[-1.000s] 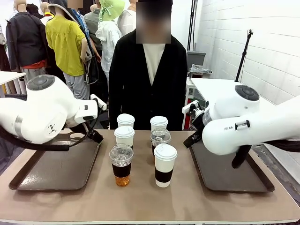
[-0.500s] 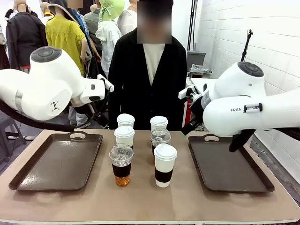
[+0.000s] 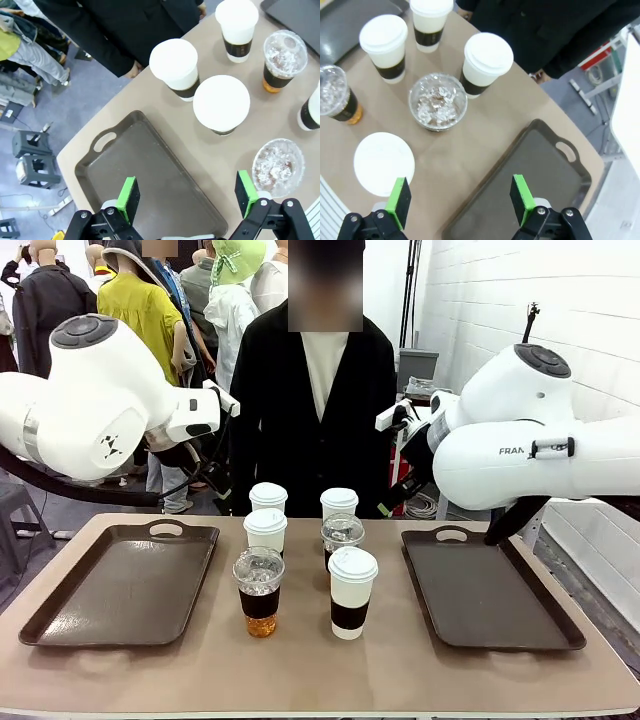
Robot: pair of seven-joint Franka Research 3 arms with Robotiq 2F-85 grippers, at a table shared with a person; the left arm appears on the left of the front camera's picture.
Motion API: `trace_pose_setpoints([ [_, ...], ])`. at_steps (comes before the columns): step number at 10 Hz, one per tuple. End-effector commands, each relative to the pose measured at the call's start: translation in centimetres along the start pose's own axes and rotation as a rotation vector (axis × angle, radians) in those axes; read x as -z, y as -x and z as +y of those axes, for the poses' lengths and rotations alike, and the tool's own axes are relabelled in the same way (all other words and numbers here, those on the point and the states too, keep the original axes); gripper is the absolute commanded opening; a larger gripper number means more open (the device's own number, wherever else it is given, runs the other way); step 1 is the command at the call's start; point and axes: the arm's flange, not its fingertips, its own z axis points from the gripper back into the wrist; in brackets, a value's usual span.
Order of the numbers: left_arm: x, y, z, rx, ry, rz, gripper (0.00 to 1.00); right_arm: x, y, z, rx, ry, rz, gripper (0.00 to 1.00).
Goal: Distribute the coffee onto the tray.
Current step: Pick up one iced Americano and place it on the right Handle tray.
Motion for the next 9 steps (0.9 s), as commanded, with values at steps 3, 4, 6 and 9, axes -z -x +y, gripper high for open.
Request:
trace_pose_setpoints([
  [3,-1.0,1.5,3.3,0.052,0.211,-0.059,1.0,-1.9,1.2,-1.2,-0.018,-0.093,-0.096,1.0],
  [4,-1.4,1.8,3.8,0.078,0.242,-0.077,1.0,-2.6,1.6,-1.3,-0.022,-0.115,-0.122,1.0],
  [6,-2.0,2.4,5.3,0.117,0.288,-0.134,1.0,-3.7,2.7,-1.9,-0.035,-0.155,-0.2,1.0],
  [9,-2.1,3.3,7.1,0.11,0.325,-0.209,1.0,-4.2,4.0,-3.4,-0.079,-0.202,-0.286,1.0],
])
